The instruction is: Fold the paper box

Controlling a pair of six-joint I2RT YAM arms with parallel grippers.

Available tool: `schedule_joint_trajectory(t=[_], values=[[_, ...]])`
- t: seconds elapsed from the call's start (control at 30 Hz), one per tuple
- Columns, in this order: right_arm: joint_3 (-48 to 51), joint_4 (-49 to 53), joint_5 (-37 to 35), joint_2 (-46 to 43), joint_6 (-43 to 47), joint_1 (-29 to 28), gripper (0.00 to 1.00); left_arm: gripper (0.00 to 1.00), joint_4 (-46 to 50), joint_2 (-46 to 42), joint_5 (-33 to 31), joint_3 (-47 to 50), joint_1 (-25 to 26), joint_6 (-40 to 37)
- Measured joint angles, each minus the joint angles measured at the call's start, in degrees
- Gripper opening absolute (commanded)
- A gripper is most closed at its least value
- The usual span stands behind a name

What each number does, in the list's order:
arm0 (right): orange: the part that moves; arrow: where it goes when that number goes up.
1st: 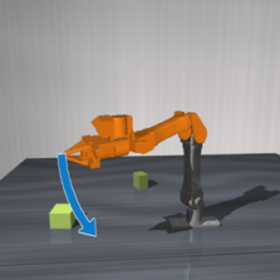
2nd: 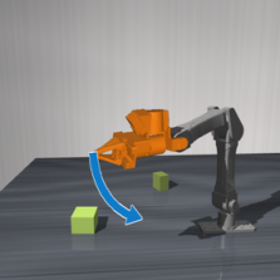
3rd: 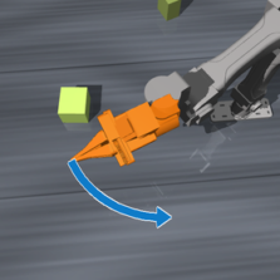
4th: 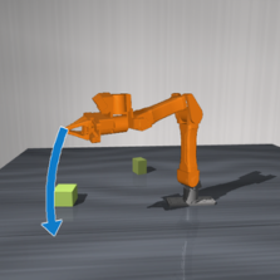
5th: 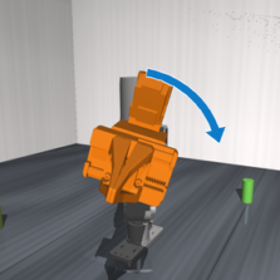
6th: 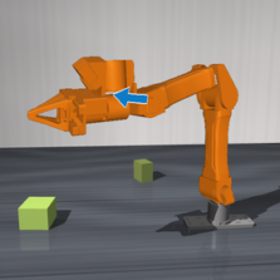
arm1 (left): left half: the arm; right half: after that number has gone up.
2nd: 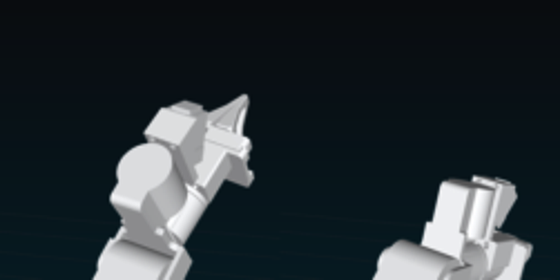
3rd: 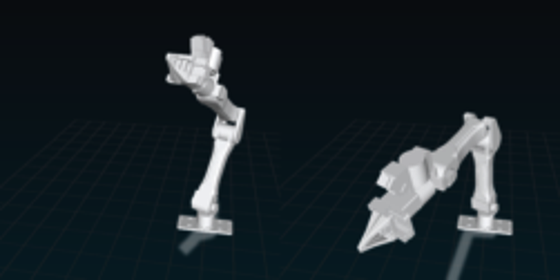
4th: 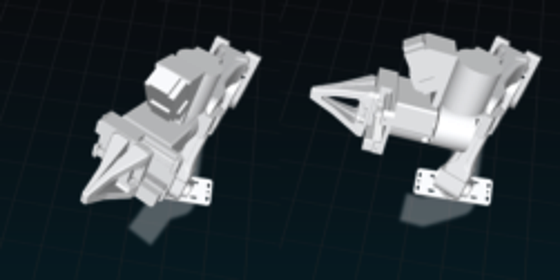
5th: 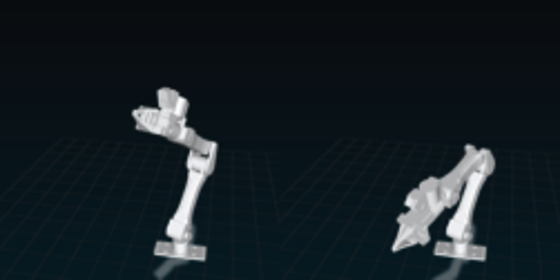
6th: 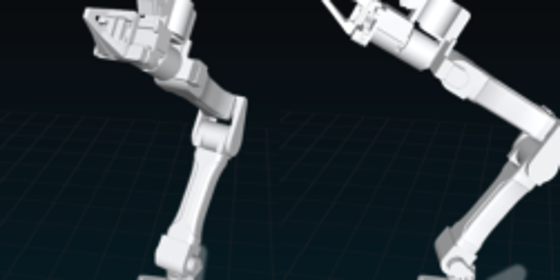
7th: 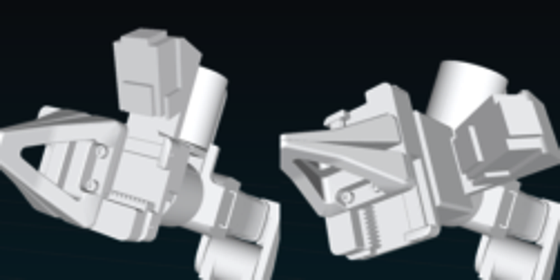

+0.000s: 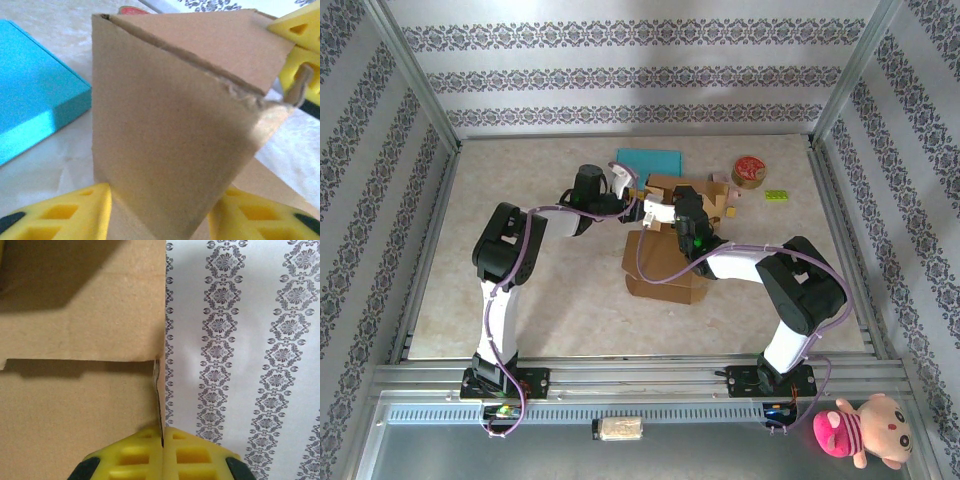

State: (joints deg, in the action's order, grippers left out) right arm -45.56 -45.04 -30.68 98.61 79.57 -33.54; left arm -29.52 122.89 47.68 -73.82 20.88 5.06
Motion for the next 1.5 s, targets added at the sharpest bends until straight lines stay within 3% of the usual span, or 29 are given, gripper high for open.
schedule_joint_trajectory(t=[0.13, 0.3, 0.4, 0.5, 0.57, 0.63, 0.77, 0.83, 0.97, 1.0, 1.07, 1.13, 1.23, 1.33, 1.5], values=[[0.0, 0.0, -0.3, 0.0, -0.3, 0.0, 0.00, 0.43, 0.5, 0.0, -4.4, -0.4, 1.0, -1.2], [0.1, -0.1, -0.8, 0.0, -0.7, -0.1, 0.00, 0.24, 0.4, -0.1, -10.7, -0.5, 2.2, -1.6], [0.3, -0.1, -0.8, -0.2, -1.0, -0.6, 0.00, 0.21, 0.4, -0.1, -13.3, -0.8, 2.4, -1.6], [0.3, -0.2, -0.8, -0.2, -1.3, -0.9, 0.00, 0.21, 0.4, -0.1, -15.0, -1.0, 2.7, -1.6], [0.3, -0.1, -0.8, -0.2, -1.4, -0.9, 0.00, 0.31, 0.7, -0.1, -15.9, -1.2, 3.0, -1.5], [0.3, -0.1, -0.7, -0.2, -1.5, -0.9, 0.00, 0.33, 1.3, 0.1, -16.7, -1.9, 3.2, -1.2], [0.3, 0.0, -0.3, -0.2, -1.5, -1.1, 0.00, 0.16, 3.5, 1.1, -17.6, -4.0, 3.2, -0.3], [0.3, -0.2, -0.1, -0.2, -1.7, -1.1, 0.00, 0.00, 4.5, 1.6, -18.3, -5.3, 3.4, -0.3], [0.3, -0.7, 0.1, -0.4, -1.7, -1.2, 0.00, 0.00, 6.3, 2.2, -19.5, -7.0, 3.6, -0.6], [0.3, -0.6, 0.1, -0.4, -1.7, -1.2, 0.00, 0.05, 6.5, 2.2, -20.0, -7.2, 3.8, -0.5], [0.3, -0.7, 0.1, -0.5, -1.7, -1.2, 0.00, 0.34, 6.6, 2.2, -20.7, -7.2, 3.9, -0.5], [0.5, -0.5, 0.1, -0.5, -1.9, -1.2, 0.00, 0.39, 6.9, 2.3, -21.4, -7.2, 4.0, 0.2], [0.7, -0.4, 0.3, -0.5, -2.3, -1.2, 0.00, 0.28, 7.8, 2.6, -22.3, -7.5, 4.0, 0.7], [0.7, -0.5, 0.5, -0.5, -2.8, -1.2, 0.00, 0.01, 8.4, 3.1, -22.7, -8.0, 4.1, 1.1], [0.7, -0.7, 0.7, -0.5, -3.0, -1.2, 0.00, 0.00, 8.8, 3.1, -23.8, -8.2, 4.5, 0.5]])
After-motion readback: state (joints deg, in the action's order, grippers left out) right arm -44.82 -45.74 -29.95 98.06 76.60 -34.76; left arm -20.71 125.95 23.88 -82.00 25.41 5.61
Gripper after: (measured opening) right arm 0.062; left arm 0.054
